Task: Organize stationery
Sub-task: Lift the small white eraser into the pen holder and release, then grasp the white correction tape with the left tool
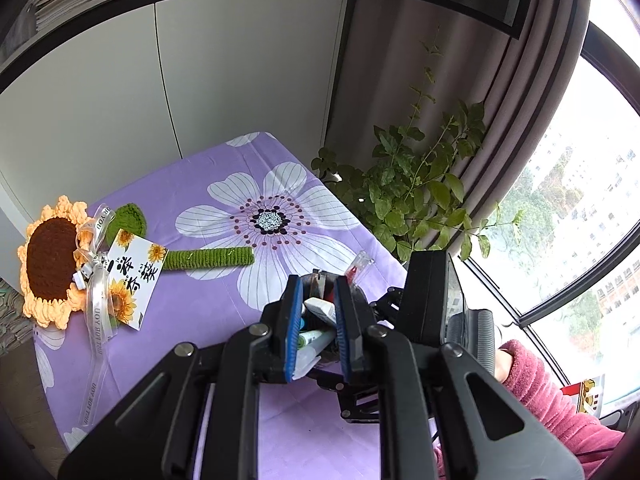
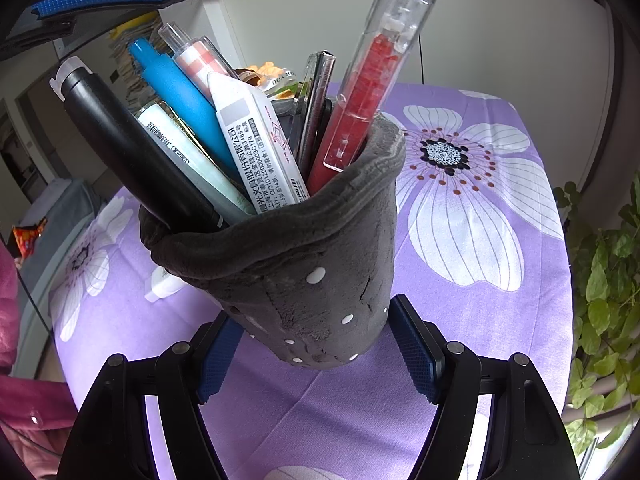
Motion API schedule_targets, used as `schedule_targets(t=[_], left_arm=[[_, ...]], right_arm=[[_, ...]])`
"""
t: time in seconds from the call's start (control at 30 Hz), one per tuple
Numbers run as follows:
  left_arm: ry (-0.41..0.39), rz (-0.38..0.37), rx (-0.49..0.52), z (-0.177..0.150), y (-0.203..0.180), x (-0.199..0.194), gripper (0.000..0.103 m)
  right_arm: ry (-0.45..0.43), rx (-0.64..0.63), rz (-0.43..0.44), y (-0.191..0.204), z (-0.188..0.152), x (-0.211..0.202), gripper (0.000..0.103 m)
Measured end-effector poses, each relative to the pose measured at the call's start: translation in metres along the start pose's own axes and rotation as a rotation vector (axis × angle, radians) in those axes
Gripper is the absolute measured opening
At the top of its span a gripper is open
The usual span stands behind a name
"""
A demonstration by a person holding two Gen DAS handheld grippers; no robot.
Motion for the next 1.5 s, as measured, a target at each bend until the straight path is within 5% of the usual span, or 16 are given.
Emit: schedule_targets(t=[0.3, 0.53, 0.73, 1.37, 1.5], left_arm=[[-0.026, 0.104, -0.126, -0.029, 0.057, -0.019, 0.03], [0.106, 0.16, -0.176, -0.086, 0.09, 0.015, 0.032], [0.227, 0.209, -0.102, -0.124, 0.093, 0.059, 0.038], [0.227, 0.193, -0.131, -0.114, 0.102, 0.085, 0.034], [0.224, 0.199, -0.13, -0.116, 0.097, 0.081, 0.025]], right_arm=[[0.0, 0.0, 0.0, 0.0, 0.0, 0.0, 0.075], [0.0, 0.001, 0.0, 0.0, 0.0, 0.0, 0.075], [0.0, 0.001, 0.0, 0.0, 0.0, 0.0, 0.075], [0.0, 0.001, 0.0, 0.001, 0.0, 0.0, 0.075], [-0.001, 0.002, 0.0, 0.001, 0.0, 0.0, 0.075]])
Point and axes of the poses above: each gripper's, at about its wrist camera, not at the fingertips, and x roughly the way its jaws point, y to its left, z to its top, the point moved 10 cm from there along x, roughly the way its jaws point, and after that the axes turned 11 degrees about -z, right-handed, at the moved point
